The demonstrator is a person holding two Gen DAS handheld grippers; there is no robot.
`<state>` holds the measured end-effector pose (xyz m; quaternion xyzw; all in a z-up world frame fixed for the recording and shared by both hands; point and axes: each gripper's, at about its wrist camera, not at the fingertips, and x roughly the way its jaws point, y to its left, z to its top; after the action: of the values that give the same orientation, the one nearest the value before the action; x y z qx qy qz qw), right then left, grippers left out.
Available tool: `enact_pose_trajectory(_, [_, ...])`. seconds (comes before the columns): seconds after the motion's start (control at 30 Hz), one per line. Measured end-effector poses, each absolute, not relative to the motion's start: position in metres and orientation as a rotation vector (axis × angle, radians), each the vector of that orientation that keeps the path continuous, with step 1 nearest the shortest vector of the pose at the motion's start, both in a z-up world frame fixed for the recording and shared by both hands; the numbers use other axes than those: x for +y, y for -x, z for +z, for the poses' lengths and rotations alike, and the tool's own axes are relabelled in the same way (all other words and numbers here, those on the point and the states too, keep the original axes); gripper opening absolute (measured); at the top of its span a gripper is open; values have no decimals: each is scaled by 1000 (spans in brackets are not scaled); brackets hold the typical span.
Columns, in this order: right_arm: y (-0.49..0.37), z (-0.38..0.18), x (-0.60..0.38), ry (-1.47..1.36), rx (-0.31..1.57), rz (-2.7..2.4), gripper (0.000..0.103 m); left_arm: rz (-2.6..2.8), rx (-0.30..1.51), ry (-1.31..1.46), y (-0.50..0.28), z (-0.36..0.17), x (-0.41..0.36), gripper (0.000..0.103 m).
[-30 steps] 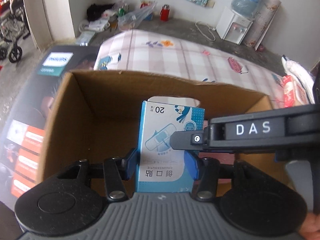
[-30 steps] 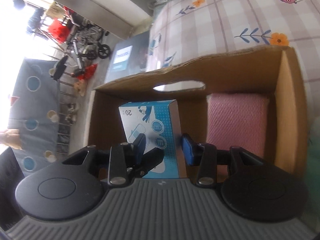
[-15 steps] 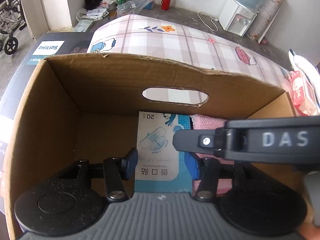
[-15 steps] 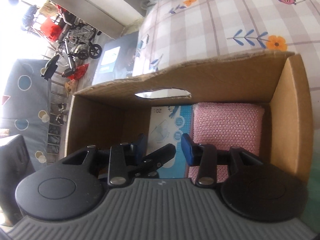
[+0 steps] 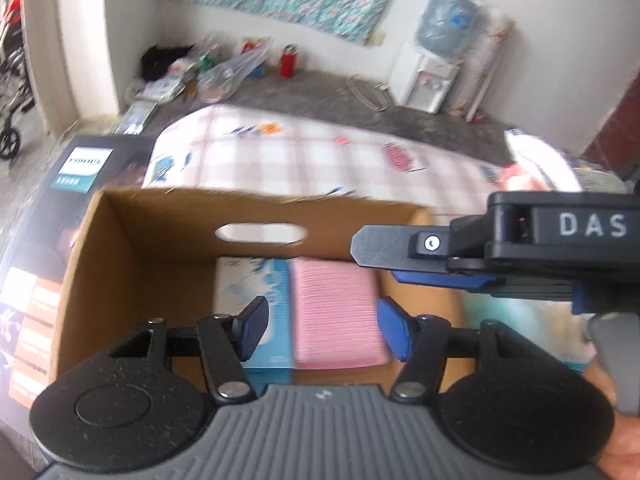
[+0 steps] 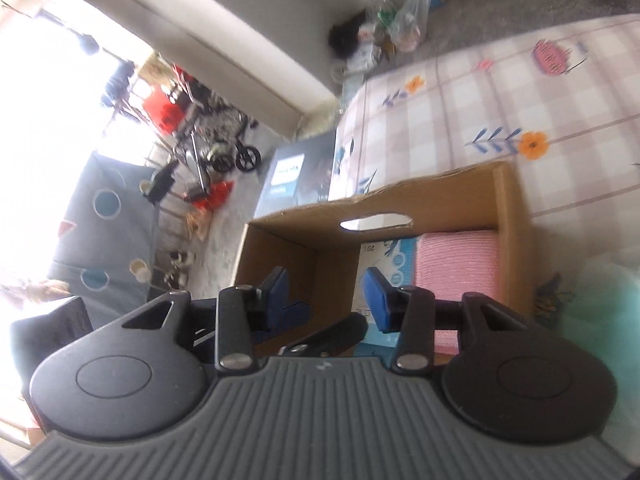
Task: Organize soft objects
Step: 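Lower the bandage box beside the pink pad and open both grippers, then reach both grippers to the clear bag of cotton swabs and grasp it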
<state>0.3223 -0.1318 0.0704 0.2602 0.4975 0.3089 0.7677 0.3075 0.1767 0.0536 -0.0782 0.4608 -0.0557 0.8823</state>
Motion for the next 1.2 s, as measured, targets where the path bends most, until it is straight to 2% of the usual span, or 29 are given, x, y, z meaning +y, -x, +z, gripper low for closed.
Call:
enact_pose_trajectory(0.37, [-274,92,-271,-627,951,510,45,-371,911,58,-273,79,51,66])
enact_pose_trajectory(0.8, [-243,45,-422,-626,968,257,45,-518,1013,1,-283,33,-81,63])
enact_pose_trajectory(1.2, [-269,-15,-507,-620,1132,121,47,-577,1136,-87,-327,-14,-161,61])
